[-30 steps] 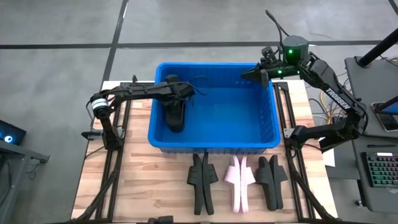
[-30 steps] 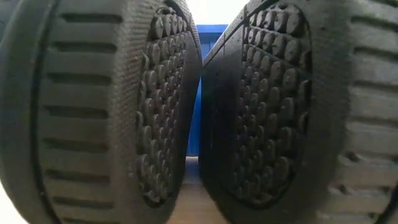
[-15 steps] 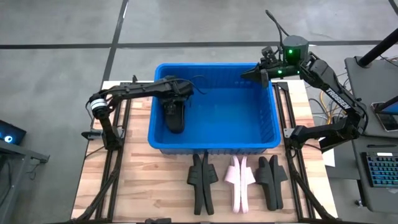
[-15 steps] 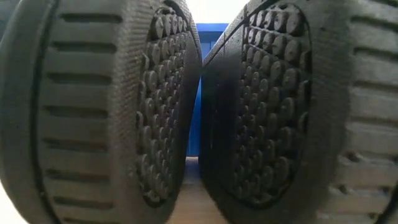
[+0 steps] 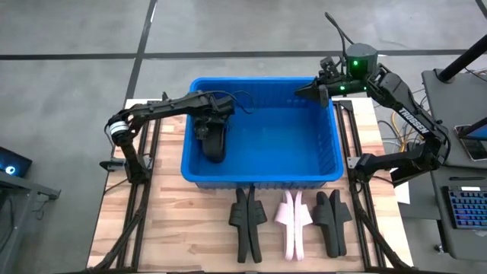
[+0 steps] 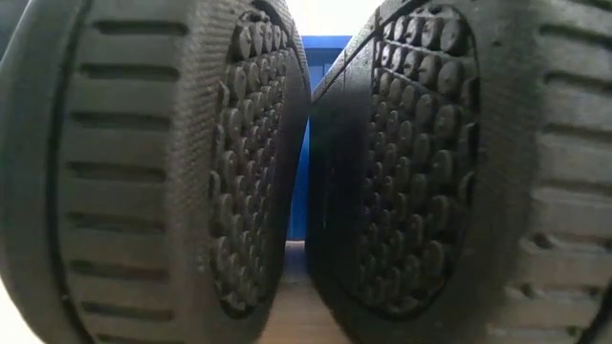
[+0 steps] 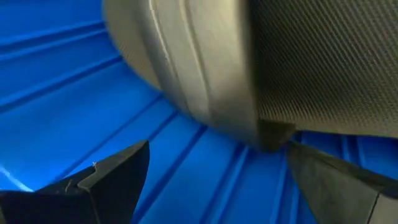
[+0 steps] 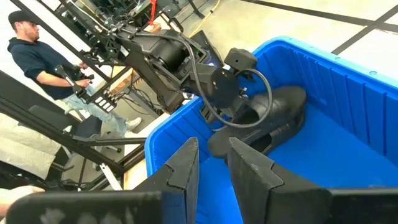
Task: Pick and place slides into bin
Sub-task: Put the black slide into the blue bin
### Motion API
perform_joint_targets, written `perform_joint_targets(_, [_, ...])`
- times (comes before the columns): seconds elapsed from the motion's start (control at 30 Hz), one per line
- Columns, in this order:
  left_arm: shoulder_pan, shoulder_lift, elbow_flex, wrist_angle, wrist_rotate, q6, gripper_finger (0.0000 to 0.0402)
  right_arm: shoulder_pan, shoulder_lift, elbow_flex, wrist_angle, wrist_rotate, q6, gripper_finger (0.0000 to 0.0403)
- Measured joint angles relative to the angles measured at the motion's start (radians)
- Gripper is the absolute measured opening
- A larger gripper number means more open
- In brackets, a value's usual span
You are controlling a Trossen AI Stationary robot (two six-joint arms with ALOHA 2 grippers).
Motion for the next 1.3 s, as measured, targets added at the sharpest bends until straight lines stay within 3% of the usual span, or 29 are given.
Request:
perform_joint_targets(0.3, [-0.019, -0.076, 0.002, -0.011, 0.067, -0.059, 0.036, 0.0, 0.0, 0.0, 0.0, 0.0, 0.0, 0.007])
perform_joint_targets(0.43, [-0.058, -0.131, 0.048, 0.007, 0.12, -0.25, 0.036, 0.0, 0.0, 0.0, 0.0, 0.0, 0.0, 0.0076])
perform_joint_targets(0.53, [-0.09, -0.192, 0.091, 0.077, 0.216, -0.378, 0.036, 0.0, 0.0, 0.0, 0.0, 0.0, -0.029, 0.0079])
perform_joint_targets(0.8, [-0.173, -0.39, 0.098, 0.52, 0.49, -0.629, 0.036, 0.0, 0.003, 0.0, 0.0, 0.0, -0.053, 0.0071])
perform_joint_targets(1.07, [-0.331, -0.476, 0.065, 1.068, 0.521, -0.658, 0.0358, 0.017, -0.003, 0.0, 0.03, -0.001, -0.18, 0.0074])
perform_joint_targets(1.17, [-0.386, -0.466, 0.055, 1.237, 0.621, -0.658, 0.0358, 0.023, -0.001, 0.0, 0.032, -0.001, -0.183, 0.0078])
perform_joint_targets(1.3, [-0.456, -0.452, 0.054, 1.32, 0.668, -0.657, 0.0345, 0.026, 0.005, -0.001, 0.004, -0.007, -0.184, 0.0081])
